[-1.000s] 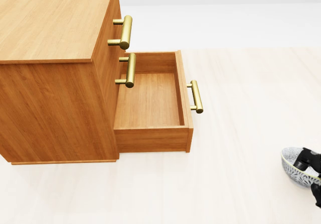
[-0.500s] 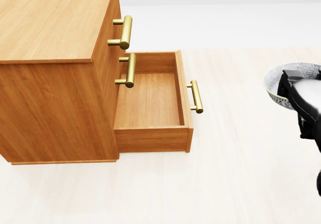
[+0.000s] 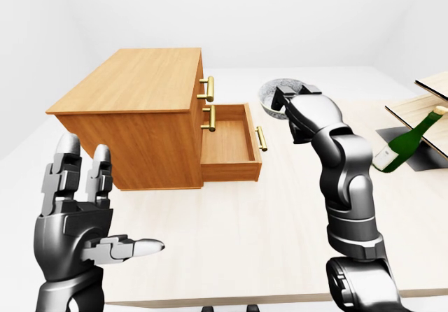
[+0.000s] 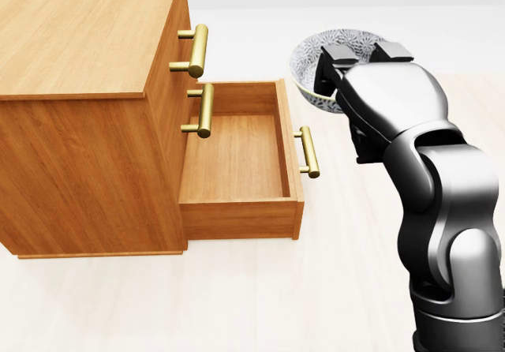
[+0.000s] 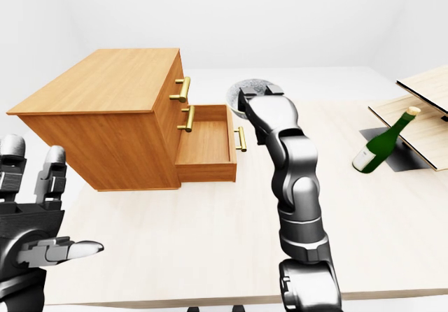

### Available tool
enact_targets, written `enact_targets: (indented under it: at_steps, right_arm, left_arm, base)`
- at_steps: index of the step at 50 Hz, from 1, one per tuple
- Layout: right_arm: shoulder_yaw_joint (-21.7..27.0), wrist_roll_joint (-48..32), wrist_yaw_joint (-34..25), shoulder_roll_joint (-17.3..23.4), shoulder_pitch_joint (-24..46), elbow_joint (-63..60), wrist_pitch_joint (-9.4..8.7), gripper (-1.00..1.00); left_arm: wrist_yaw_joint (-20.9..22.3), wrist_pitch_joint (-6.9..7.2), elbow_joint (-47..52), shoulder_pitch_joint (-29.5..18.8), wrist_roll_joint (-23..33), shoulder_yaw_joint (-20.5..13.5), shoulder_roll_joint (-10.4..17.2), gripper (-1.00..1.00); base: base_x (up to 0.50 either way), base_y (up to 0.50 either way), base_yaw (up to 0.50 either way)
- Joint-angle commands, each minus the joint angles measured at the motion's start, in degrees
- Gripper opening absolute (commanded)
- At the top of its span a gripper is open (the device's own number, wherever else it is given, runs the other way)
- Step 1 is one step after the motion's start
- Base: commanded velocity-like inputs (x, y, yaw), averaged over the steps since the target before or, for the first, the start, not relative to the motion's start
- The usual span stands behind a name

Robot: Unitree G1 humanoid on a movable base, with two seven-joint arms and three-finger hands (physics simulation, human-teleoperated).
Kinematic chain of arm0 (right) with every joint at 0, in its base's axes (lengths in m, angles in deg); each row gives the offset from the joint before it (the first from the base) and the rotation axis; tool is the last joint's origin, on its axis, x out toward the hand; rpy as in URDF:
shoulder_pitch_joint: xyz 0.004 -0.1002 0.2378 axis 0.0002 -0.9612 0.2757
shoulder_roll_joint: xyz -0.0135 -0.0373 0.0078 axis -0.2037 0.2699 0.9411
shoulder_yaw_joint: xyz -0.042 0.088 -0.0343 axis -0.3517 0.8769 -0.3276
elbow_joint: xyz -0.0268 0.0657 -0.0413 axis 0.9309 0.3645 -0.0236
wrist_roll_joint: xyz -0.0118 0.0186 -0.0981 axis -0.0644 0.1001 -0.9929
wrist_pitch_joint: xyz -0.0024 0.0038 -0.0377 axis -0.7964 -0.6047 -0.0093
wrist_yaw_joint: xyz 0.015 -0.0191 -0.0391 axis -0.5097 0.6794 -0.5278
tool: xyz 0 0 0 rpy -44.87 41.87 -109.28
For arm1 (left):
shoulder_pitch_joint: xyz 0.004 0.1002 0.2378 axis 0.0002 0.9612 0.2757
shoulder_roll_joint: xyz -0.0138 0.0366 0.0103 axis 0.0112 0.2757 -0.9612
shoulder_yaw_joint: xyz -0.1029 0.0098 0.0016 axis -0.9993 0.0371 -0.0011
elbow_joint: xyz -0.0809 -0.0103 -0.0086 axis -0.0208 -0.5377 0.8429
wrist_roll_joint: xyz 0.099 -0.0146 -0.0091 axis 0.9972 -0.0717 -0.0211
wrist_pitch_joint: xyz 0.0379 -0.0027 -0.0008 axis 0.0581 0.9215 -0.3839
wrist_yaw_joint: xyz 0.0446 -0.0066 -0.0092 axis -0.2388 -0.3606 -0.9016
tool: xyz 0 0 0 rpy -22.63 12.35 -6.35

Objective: Put the bowl on top of the cabinet.

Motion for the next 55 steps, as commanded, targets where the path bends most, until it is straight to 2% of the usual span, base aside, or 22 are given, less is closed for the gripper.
enact_targets:
  at_steps: [1,15,18,33,34,44,48,55]
  right_arm:
    - [-1.96,-3.84,0.00,-2.46,3.44,4.68,0.02,-1.00]
    - [-1.85,-3.91,0.00,-2.26,2.57,4.76,0.02,-1.00]
    - [-1.76,-2.06,0.00,-1.36,5.13,6.76,0.02,-1.00]
    - [-3.01,-0.23,0.00,2.20,33.31,32.69,0.02,-1.00]
    - [-3.26,0.00,0.00,2.74,36.66,36.46,0.02,-1.00]
    - [-2.93,5.86,0.00,5.19,54.06,61.88,0.02,-1.00]
    - [-3.50,7.78,0.00,5.73,58.96,70.63,0.02,-1.00]
    - [-4.42,9.79,0.00,4.84,64.57,77.57,0.02,-1.00]
  left_arm:
    - [-1.23,0.00,-7.54,-2.06,2.11,1.54,0.01,1.00]
    - [-1.14,0.00,-8.09,-1.82,2.81,2.25,-0.11,1.00]
    - [-0.85,0.00,-7.76,-1.41,2.50,2.17,-0.08,1.00]
    - [-0.97,0.00,-8.10,-1.47,3.11,2.72,0.02,1.00]
    - [-1.05,0.00,-8.02,-1.49,3.17,2.77,0.02,1.00]
    - [-1.18,0.00,-8.17,-1.94,2.58,2.05,0.26,1.00]
    - [-1.13,0.00,-7.87,-1.69,2.73,2.23,0.10,1.00]
    - [-1.16,0.00,-7.63,-1.42,3.09,2.65,-0.03,1.00]
  base:
    - [0.00,0.00,0.00]
    - [0.00,0.00,0.00]
    - [0.00,0.00,0.00]
    - [0.00,0.00,0.00]
    - [0.00,0.00,0.00]
    - [0.00,0.00,0.00]
    - [0.00,0.00,0.00]
    - [0.00,0.00,0.00]
